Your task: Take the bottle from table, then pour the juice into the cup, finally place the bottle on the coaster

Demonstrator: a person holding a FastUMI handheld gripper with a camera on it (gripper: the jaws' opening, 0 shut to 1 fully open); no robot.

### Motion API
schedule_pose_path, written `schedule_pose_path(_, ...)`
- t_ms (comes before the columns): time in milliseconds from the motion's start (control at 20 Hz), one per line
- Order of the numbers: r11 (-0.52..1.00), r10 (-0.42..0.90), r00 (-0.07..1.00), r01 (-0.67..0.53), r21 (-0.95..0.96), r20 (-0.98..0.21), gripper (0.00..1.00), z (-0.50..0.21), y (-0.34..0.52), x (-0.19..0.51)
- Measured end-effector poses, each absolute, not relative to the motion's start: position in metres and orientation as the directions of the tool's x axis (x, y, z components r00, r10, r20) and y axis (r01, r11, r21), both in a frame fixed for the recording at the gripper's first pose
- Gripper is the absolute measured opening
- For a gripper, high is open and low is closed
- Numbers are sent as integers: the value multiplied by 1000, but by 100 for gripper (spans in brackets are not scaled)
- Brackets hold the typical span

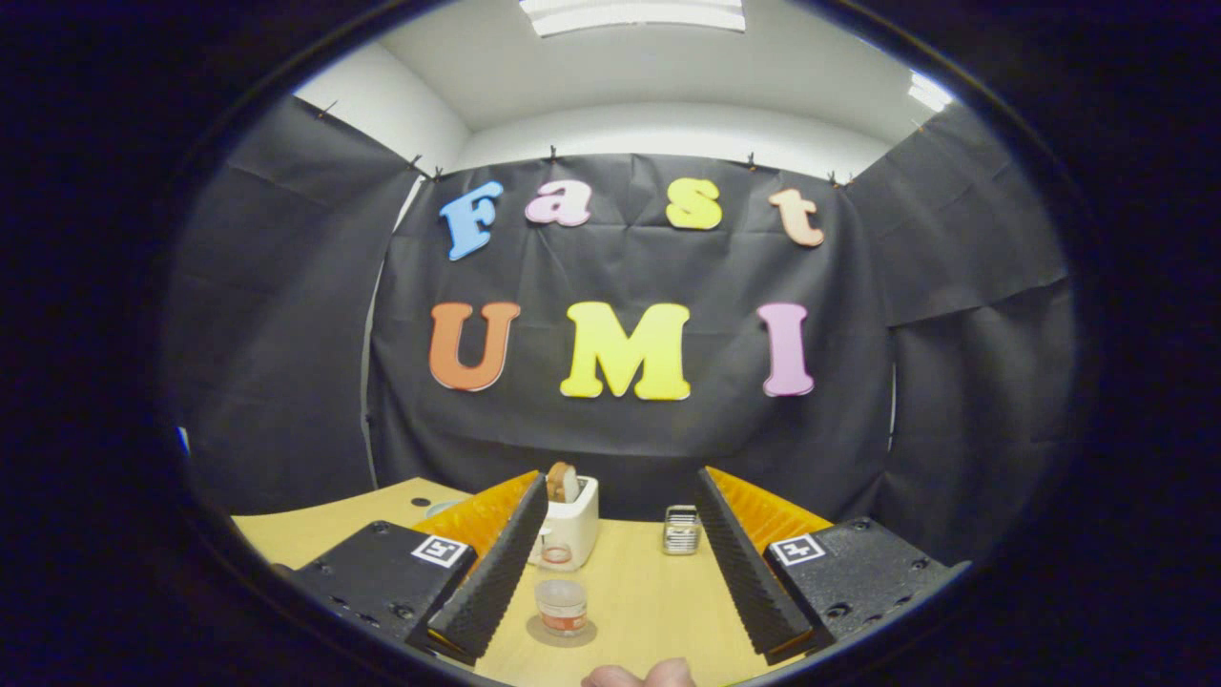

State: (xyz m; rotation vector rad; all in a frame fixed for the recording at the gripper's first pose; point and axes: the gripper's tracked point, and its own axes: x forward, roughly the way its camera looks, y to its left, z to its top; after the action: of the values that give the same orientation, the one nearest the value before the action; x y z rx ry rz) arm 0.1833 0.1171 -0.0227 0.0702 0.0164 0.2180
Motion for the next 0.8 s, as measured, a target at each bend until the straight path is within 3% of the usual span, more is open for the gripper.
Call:
schedule_pose_path(400,989,147,988,-145,41,-45,100,14,47,73)
schedule_pose_path(800,997,74,997,-73,13,-26,99,20,-3,7)
